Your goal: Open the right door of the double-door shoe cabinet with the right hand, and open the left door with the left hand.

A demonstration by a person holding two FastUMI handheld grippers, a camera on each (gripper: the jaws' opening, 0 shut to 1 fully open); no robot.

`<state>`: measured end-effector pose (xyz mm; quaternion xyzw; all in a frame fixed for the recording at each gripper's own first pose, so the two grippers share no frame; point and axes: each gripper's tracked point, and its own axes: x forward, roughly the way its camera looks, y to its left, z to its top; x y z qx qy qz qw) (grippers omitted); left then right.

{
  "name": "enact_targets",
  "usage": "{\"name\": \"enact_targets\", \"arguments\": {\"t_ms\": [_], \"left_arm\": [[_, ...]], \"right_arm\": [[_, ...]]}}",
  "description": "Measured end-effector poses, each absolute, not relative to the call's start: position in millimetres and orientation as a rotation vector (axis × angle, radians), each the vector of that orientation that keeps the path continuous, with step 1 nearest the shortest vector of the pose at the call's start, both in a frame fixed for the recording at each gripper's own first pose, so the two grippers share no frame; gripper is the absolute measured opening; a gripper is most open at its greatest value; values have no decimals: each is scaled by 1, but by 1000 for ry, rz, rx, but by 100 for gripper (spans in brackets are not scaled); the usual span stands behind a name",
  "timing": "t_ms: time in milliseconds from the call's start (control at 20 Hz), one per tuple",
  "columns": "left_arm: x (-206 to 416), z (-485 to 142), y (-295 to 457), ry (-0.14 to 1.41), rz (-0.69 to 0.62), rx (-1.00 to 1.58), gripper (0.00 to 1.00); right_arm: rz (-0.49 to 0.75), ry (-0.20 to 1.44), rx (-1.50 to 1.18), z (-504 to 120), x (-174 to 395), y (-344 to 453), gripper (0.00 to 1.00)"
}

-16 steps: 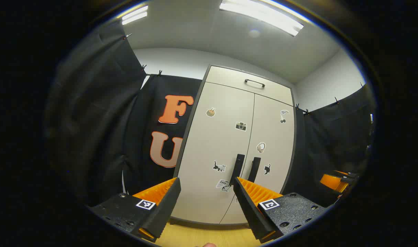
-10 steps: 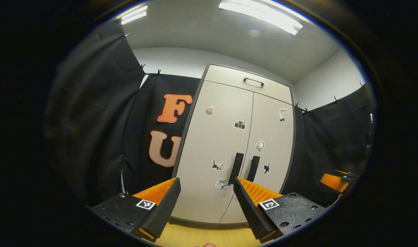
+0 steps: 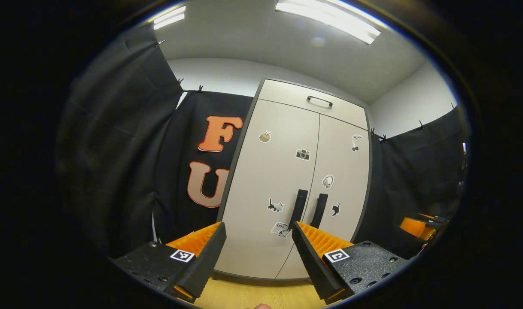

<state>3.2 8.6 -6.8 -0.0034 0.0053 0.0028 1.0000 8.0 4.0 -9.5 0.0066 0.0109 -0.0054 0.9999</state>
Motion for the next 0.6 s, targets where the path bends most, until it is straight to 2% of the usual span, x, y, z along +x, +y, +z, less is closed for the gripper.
{"name": "enact_targets", "arguments": {"t_ms": [150,600], "left_arm": [[5,-12,14,20,21,-4,94],[7,-15,23,24,32,-6,95]], "right_arm": [[-27,32,22,-10,16,5,97],[56,27,-58,15,85,68,98]]}}
